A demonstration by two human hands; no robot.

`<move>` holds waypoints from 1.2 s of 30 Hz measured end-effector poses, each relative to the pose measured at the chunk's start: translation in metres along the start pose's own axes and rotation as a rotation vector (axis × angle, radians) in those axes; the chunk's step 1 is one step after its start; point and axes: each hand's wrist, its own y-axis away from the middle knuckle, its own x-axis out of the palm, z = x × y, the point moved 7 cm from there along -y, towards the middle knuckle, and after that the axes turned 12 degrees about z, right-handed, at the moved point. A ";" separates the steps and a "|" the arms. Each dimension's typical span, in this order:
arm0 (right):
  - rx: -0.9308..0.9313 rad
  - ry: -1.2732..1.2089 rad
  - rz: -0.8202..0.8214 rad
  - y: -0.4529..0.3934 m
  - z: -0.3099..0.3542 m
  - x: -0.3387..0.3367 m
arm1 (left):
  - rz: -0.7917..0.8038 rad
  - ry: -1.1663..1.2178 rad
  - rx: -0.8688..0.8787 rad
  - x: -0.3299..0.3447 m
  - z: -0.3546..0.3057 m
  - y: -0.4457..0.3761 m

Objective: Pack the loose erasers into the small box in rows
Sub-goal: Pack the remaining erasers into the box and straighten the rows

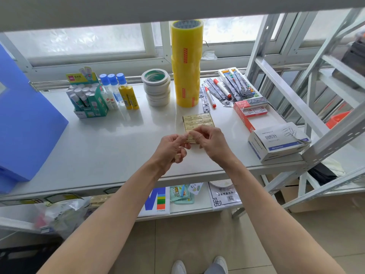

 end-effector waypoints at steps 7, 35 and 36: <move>-0.038 0.218 -0.044 0.002 -0.003 -0.019 | -0.097 -0.050 -0.026 0.000 0.001 -0.011; 0.026 0.610 0.060 -0.027 -0.023 -0.033 | -0.252 -0.306 -0.114 -0.015 0.019 -0.036; 0.037 0.612 0.047 -0.026 -0.024 -0.032 | -0.253 -0.303 -0.116 -0.015 0.019 -0.036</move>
